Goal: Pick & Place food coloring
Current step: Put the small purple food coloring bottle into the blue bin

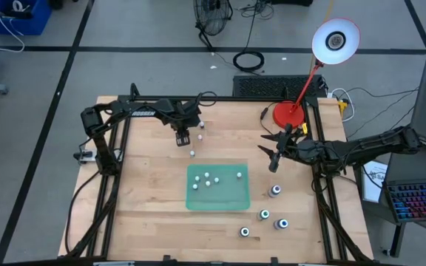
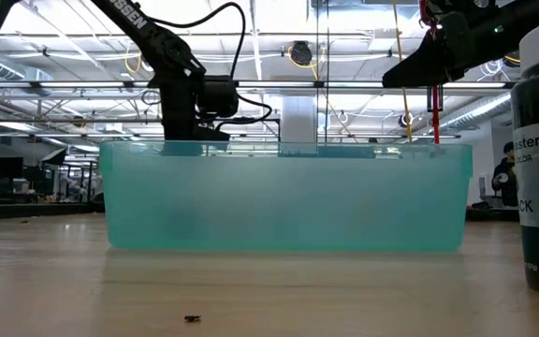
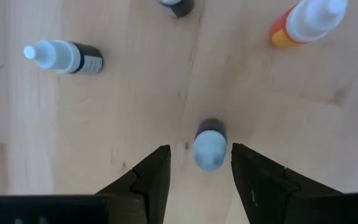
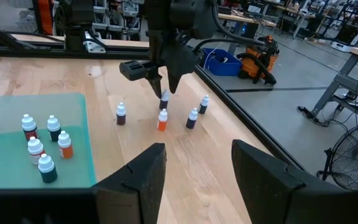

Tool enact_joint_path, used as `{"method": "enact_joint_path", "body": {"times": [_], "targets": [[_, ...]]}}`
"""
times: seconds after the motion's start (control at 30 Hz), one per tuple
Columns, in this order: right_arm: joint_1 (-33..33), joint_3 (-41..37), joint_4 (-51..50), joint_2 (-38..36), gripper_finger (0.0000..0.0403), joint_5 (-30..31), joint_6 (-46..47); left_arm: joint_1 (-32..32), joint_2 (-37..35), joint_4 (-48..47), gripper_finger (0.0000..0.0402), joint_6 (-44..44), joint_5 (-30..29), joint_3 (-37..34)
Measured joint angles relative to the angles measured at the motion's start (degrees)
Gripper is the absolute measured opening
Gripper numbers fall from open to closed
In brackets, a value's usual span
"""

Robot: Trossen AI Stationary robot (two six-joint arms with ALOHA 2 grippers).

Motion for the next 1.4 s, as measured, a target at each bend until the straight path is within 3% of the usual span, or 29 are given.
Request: {"method": "enact_joint_path", "body": {"times": [0.23,0.87,0.97,1.2,1.4], "targets": [[0.00,0.00,0.00,0.00,0.0173,0.01,0.00,0.00,0.00,0.47,0.0172,-0.53,2.99,0.00],[0.00,0.00,0.00,0.00,0.0173,0.00,-0.01,0.00,0.00,-0.71,0.0170,-1.62,3.06,0.00],[-0.01,0.00,0.00,-0.01,0.0173,0.00,0.01,0.00,0.00,-0.71,0.0146,-1.53,3.06,0.00],[0.00,0.00,0.00,-0.01,0.0173,0.01,0.01,0.10,-0.09,-0.64,0.0047,-1.53,3.08,0.00],[-0.02,0.00,0.00,0.01,0.0173,-0.01,-0.01,0.35,-0.09,-0.64,0.0046,-0.77,2.42,0.00]]}}
